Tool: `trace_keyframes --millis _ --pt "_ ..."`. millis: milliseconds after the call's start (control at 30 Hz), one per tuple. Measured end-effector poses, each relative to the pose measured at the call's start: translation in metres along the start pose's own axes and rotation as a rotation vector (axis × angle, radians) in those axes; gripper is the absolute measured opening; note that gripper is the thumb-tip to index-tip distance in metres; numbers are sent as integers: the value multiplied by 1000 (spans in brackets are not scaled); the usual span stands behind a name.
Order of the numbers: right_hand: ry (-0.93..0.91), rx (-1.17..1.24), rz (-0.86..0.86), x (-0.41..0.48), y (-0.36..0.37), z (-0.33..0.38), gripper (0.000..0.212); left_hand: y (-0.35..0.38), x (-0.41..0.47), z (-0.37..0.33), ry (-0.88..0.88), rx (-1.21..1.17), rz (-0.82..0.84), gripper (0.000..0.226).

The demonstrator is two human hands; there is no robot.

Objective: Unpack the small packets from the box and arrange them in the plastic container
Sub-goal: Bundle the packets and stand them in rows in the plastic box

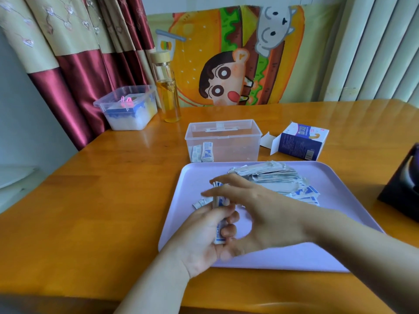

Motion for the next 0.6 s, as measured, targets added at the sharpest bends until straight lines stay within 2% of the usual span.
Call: trace_keyframes --millis 100,167,200,267,367,467,600 --pt "120 179 -167 -9 -34 -22 55 -15 4 -6 22 -123 -81 16" --pt "287 21 -196 -18 -51 -38 27 -27 4 -13 53 -196 -125 23" --pt "386 -107 -138 -22 -50 -48 18 -31 2 -18 68 -213 -147 25" --pt "548 -267 46 -27 -35 -67 18 -36 0 -22 85 -232 -162 28" --pt "665 -302 212 -31 -8 -86 35 -35 1 -23 85 -223 -146 28" --pt "691 -383 275 -29 5 -92 46 -30 3 -19 71 -206 -125 26" --pt "682 -226 290 -26 11 -96 37 -25 4 -14 44 -192 -98 25"
Point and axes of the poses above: each hand's wrist, its own x-axis towards the middle knuckle, its own y-axis out of the palm, z = x × y, the point moved 9 cm from there along x, towards the middle knuckle, and after that the axes turned 11 degrees about z, right-handed, at the moved point
